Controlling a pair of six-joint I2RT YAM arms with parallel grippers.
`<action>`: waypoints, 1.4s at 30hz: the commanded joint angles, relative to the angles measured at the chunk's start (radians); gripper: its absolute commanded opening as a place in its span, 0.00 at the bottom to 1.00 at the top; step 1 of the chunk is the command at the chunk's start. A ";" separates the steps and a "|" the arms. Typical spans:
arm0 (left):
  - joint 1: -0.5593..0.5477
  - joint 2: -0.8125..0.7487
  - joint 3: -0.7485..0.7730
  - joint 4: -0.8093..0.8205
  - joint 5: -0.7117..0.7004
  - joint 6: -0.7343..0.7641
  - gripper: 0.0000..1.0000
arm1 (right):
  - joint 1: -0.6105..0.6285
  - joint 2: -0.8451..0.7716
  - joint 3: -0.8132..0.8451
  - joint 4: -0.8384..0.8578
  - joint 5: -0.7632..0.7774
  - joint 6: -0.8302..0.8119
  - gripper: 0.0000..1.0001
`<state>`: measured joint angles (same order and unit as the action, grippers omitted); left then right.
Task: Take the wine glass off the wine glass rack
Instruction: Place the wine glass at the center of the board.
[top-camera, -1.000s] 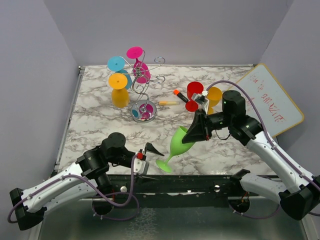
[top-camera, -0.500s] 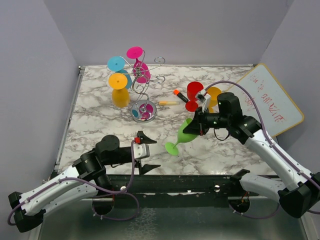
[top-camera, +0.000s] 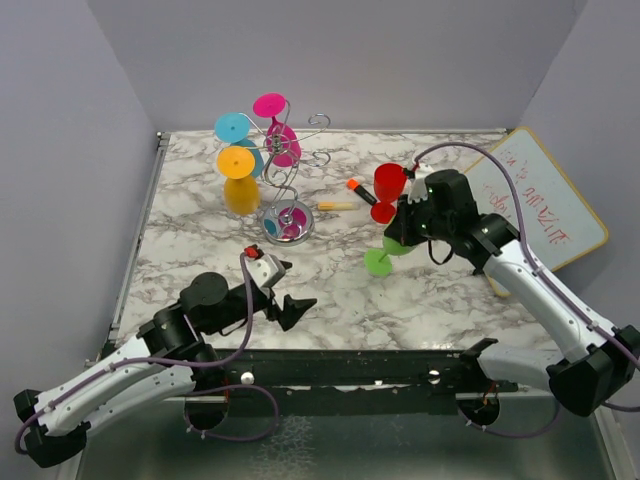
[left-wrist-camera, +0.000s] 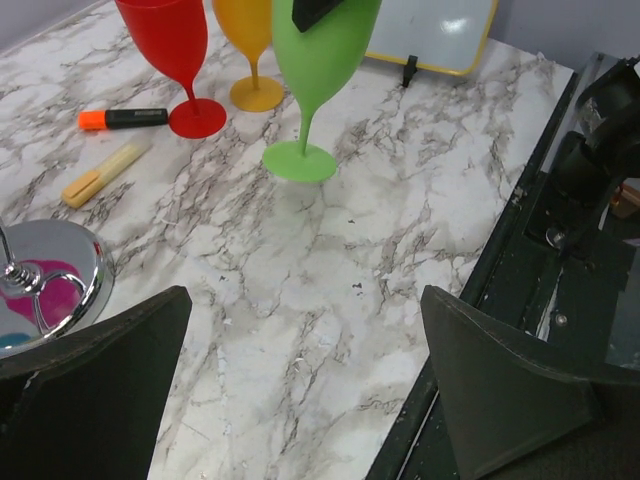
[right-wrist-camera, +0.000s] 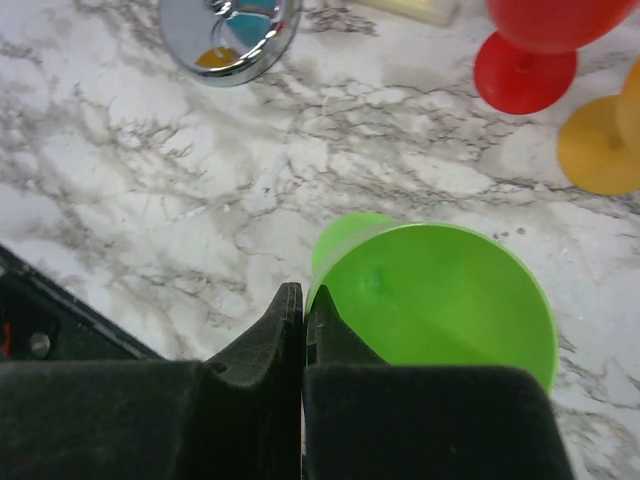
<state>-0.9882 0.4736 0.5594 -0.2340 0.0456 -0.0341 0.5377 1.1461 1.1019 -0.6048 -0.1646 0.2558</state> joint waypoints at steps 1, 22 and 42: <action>0.002 0.016 0.007 -0.049 -0.101 -0.075 0.99 | 0.005 0.088 0.104 -0.088 0.198 -0.015 0.00; 0.003 -0.003 -0.026 -0.012 -0.157 -0.025 0.99 | 0.011 0.316 0.161 0.053 0.318 0.016 0.01; 0.005 -0.011 -0.040 -0.003 -0.178 -0.021 0.99 | 0.013 0.492 0.230 0.095 0.327 -0.007 0.09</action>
<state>-0.9882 0.4664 0.5308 -0.2428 -0.1135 -0.0662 0.5442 1.6100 1.3182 -0.5186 0.1455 0.2569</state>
